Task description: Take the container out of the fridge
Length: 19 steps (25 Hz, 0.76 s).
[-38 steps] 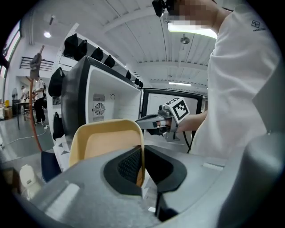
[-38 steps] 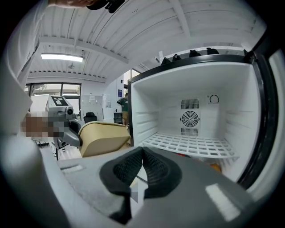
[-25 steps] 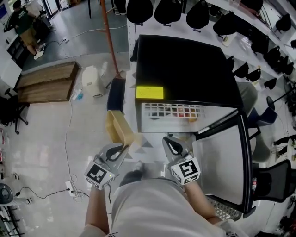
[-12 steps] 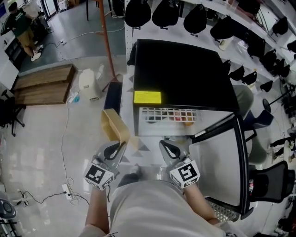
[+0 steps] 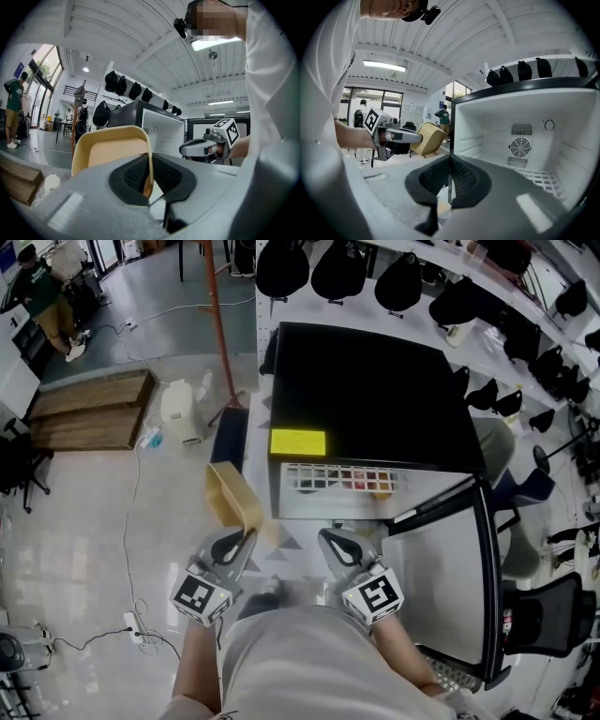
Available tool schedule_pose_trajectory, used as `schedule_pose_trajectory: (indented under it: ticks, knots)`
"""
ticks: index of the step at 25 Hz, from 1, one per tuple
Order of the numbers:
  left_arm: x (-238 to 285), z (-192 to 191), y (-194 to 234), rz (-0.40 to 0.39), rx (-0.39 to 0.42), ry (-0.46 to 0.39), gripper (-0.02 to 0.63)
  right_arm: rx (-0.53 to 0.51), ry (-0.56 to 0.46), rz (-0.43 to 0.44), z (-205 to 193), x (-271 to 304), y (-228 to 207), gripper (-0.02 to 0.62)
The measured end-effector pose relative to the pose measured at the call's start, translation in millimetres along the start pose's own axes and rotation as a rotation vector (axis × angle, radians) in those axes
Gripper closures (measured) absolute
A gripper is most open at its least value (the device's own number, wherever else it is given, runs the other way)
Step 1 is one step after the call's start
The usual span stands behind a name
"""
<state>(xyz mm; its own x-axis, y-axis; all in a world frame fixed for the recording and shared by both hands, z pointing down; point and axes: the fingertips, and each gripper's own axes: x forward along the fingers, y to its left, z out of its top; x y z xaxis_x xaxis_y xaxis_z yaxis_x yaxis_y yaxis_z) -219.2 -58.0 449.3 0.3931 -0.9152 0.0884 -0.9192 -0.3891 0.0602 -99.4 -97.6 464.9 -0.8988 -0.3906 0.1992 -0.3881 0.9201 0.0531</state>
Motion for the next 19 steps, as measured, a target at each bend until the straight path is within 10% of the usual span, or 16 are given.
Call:
schedule_pose_trajectory:
  ticks: [19]
  knots:
    - [1.7, 0.5, -6.6, 0.006, 0.012, 0.005, 0.588, 0.005, 0.002, -0.006, 1.5, -2.0, -11.7, 0.592]
